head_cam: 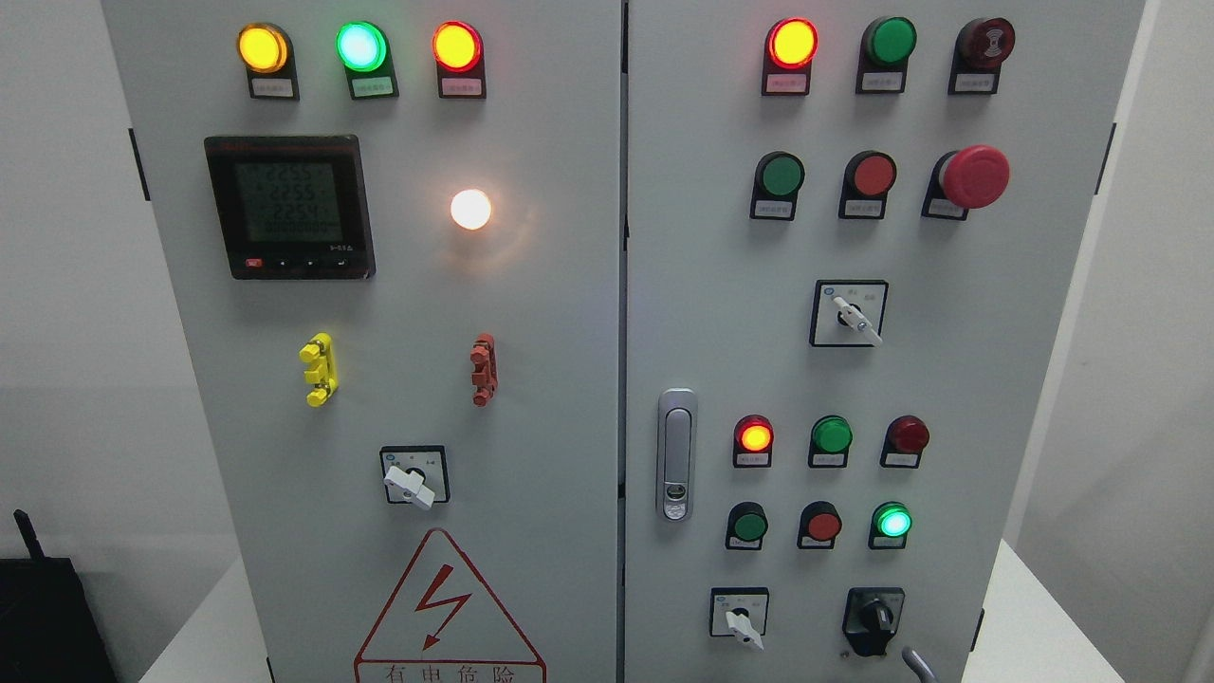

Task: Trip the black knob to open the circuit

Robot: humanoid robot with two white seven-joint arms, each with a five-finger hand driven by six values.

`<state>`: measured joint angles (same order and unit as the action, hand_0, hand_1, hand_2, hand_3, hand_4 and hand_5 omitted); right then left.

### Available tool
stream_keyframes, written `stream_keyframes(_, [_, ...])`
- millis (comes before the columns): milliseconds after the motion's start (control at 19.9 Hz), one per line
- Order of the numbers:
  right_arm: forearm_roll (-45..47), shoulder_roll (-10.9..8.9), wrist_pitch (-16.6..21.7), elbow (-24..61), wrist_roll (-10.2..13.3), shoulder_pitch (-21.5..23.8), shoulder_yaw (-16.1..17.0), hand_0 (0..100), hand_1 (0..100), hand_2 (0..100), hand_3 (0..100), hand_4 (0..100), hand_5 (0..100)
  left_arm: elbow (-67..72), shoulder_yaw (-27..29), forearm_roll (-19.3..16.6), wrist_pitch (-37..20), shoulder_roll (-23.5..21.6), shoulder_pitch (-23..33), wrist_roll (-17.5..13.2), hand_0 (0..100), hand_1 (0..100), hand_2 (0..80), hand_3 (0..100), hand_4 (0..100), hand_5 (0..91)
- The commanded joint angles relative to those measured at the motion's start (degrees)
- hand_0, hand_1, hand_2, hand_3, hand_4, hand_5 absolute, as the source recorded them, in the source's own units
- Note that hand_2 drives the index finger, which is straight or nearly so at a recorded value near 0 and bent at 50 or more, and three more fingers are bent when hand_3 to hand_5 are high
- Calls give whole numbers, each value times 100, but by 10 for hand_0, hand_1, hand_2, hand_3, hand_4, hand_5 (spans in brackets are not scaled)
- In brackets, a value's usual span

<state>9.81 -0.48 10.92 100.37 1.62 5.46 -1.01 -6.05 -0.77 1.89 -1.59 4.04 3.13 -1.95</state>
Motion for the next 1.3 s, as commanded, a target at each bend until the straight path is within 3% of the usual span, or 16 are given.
stream_keyframes(0, [30,3,94,272,67,34,14,1000,846,0,1000,967,963,-1,7,14,-8,9,-14,1,120,389,0,0,0,0])
stream_keyframes(150, [39,30,94,457,189,165,-21,1000,839,0,997,937,937,-1,7,14,-8,9,-23,1,120,389,0,0,0,0])
stream_keyframes(301, [39,56,103,589,243,315,-57,1000,833,0,904,826,806,-1,7,14,-8,9,-14,1,120,389,0,0,0,0])
stream_keyframes(451, [39,83,252,633,243,508,-74,924,696,0,803,723,720,-1,7,14,-8,9,-14,1,120,389,0,0,0,0])
stream_keyframes(501, [39,91,279,642,243,578,-83,837,547,0,788,706,693,-1,7,14,-8,9,-14,1,120,389,0,0,0,0])
stream_keyframes(552, [39,91,287,677,243,649,-92,668,454,0,769,677,659,-1,7,14,-8,9,-23,1,120,389,0,0,0,0])
stream_keyframes(602, [39,109,288,694,243,701,-92,577,412,0,750,650,631,-1,7,14,-8,9,-14,1,120,389,0,0,0,0])
stream_keyframes(652, [39,118,296,703,243,754,-92,386,366,0,701,604,573,-1,7,14,-8,9,-23,1,120,389,0,0,0,0])
stream_keyframes(702, [39,118,322,729,234,798,-92,256,309,0,644,548,504,-1,7,14,-8,9,-14,1,120,389,0,0,0,0])
stream_keyframes(852, [47,127,428,738,234,869,-145,116,233,0,515,436,408,-1,7,14,-8,9,-23,1,120,389,0,0,0,0])
stream_keyframes(1253, [197,232,534,782,225,1018,-224,17,62,0,478,394,340,-1,7,14,-8,9,-14,1,120,389,0,0,0,0])
